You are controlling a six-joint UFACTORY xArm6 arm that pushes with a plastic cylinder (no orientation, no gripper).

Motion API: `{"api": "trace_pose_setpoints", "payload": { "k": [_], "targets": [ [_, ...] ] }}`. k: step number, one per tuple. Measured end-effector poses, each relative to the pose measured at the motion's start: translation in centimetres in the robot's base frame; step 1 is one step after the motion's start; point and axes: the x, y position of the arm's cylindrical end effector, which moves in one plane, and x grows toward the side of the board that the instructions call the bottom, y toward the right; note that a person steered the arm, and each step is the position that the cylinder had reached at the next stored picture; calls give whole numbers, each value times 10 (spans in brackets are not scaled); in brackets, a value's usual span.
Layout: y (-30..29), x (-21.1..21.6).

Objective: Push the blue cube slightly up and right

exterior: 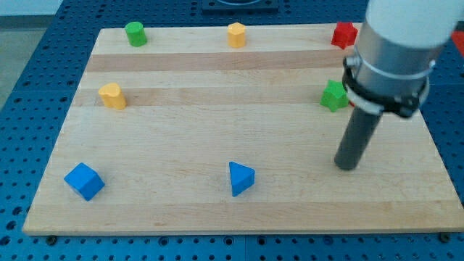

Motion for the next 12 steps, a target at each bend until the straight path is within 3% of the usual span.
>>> {"api": "trace_pose_setpoints", "payload": {
  "k": [1, 2, 8, 9, 12],
  "targets": [
    [-24, 58],
    [-42, 72],
    [-386, 70],
    [-405, 60],
    [-383, 6]
  ]
}}
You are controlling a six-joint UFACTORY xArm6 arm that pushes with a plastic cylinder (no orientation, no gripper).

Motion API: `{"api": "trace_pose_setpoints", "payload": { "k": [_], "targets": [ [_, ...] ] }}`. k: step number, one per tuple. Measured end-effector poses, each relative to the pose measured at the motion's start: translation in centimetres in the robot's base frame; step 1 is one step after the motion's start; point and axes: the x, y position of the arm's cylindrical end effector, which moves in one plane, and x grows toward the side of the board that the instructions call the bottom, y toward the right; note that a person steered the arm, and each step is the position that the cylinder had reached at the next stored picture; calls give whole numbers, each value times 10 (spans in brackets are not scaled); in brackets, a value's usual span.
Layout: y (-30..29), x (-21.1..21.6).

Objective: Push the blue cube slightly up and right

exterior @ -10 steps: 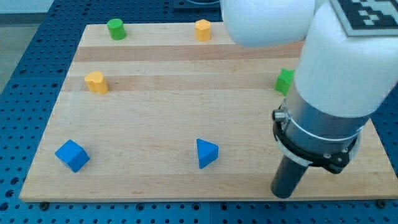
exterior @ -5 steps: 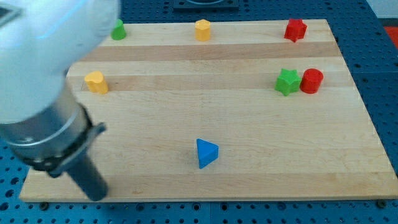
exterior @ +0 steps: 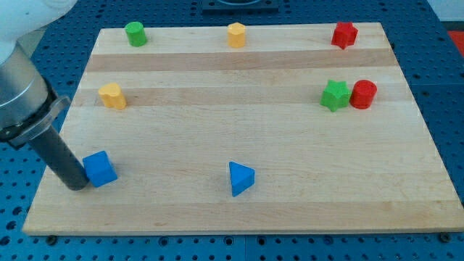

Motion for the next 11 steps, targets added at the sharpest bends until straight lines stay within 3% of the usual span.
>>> {"api": "trace_pose_setpoints", "payload": {
  "k": [4, 7, 11],
  "targets": [
    [64, -19],
    [78, -59],
    [125, -82]
  ]
}}
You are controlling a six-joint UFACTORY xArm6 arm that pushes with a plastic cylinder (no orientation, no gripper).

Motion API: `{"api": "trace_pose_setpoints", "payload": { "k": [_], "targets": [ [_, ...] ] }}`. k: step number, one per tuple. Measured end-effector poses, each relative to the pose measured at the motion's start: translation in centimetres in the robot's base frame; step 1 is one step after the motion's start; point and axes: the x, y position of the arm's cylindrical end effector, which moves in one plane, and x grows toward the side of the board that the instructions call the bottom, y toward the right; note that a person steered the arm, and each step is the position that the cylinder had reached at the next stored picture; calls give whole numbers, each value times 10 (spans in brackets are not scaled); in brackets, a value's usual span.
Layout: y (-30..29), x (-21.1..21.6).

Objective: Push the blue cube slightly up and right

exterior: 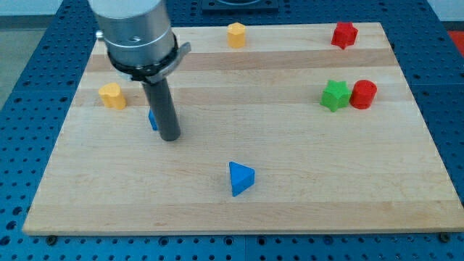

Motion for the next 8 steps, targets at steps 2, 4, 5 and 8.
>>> {"api": "trace_pose_setpoints", "payload": {
  "k": [2, 4, 5, 8],
  "targets": [
    [-21, -10],
    [-27, -22],
    [-18, -27],
    [-11, -51]
  ]
}}
